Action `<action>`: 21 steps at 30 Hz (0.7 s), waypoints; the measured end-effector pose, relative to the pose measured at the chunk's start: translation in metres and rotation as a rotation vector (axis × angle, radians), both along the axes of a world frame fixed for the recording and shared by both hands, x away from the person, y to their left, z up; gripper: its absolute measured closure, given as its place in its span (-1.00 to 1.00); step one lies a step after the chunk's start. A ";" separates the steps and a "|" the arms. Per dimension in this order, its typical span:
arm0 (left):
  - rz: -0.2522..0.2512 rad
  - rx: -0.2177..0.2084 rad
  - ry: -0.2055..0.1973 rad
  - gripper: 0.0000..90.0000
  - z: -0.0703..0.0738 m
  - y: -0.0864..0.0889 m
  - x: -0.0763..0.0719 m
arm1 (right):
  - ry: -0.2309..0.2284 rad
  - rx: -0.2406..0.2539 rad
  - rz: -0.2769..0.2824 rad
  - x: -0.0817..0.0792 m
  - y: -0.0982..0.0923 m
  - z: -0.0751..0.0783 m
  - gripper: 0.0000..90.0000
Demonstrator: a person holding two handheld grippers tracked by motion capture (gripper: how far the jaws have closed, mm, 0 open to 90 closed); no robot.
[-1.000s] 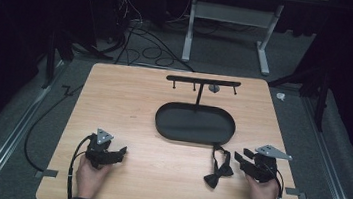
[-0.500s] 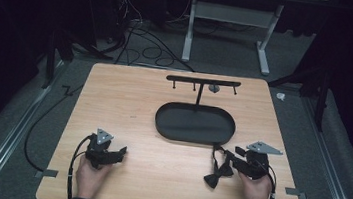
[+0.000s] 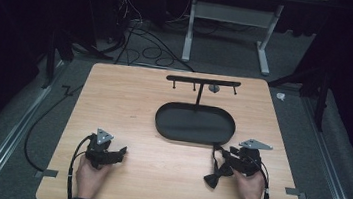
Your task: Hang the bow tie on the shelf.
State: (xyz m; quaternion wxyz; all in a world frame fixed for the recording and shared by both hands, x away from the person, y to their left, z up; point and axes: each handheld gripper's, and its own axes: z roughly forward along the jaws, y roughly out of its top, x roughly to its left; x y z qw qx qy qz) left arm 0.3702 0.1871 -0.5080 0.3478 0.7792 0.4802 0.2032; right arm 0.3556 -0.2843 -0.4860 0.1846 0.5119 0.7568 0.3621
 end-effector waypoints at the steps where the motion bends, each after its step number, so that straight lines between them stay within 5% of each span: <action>1: 0.000 0.000 0.000 -0.49 0.000 0.000 0.000 | 0.003 -0.001 -0.001 0.000 0.000 -0.001 0.37; 12: 0.000 0.000 0.000 -0.49 0.000 0.000 0.000 | 0.025 -0.022 0.018 0.002 0.002 -0.008 0.71; 21: 0.000 0.000 0.000 -0.49 0.000 0.000 0.000 | 0.011 -0.020 0.034 -0.002 0.003 -0.004 0.80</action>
